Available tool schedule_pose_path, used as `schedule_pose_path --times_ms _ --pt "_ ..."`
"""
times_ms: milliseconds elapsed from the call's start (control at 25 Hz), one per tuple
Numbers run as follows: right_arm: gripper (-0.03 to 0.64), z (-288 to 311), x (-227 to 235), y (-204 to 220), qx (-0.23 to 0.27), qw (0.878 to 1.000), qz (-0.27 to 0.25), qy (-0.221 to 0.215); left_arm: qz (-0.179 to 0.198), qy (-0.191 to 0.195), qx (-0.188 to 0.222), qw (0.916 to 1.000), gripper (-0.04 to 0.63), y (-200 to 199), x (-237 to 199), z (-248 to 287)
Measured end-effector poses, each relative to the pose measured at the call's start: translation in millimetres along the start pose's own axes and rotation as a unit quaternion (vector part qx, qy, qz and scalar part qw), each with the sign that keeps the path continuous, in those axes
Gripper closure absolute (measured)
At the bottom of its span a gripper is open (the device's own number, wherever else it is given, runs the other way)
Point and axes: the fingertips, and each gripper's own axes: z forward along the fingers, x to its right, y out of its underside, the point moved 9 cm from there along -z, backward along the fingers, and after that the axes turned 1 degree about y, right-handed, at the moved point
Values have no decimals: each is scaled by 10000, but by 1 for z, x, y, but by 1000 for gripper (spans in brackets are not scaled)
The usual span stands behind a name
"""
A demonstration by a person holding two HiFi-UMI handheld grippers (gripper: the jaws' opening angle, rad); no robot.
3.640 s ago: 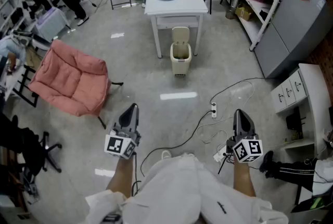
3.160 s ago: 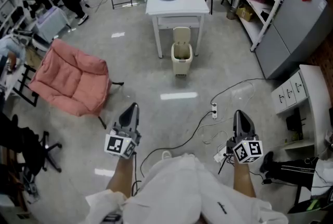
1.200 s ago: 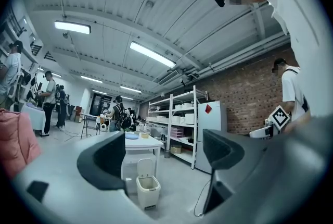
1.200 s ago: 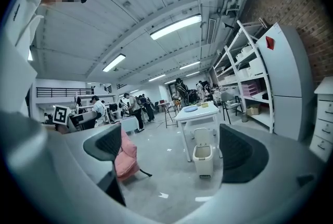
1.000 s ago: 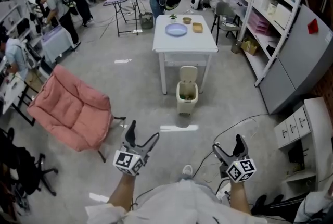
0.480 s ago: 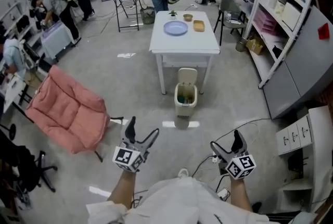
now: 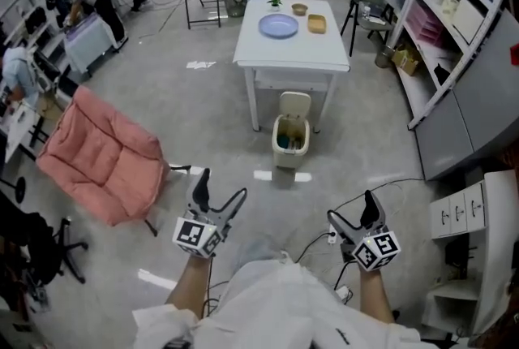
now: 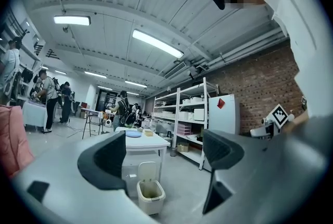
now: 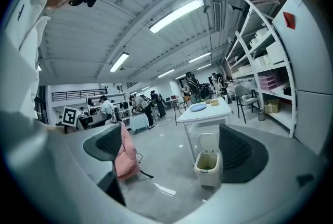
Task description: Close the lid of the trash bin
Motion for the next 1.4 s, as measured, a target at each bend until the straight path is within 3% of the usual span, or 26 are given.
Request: schedule_pose_path --times_ms 320,920,1400 --pt "43 33 12 0 -110 9998 84 165 -127 111 -90 9998 152 8 -31 34" --pt "44 169 19 -39 87 9996 -44 275 -259 598 -35 9979 152 1 -134 142" --pt "44 221 36 -40 27 9996 -14 278 -298 1029 -134 9942 152 7 -159 212"
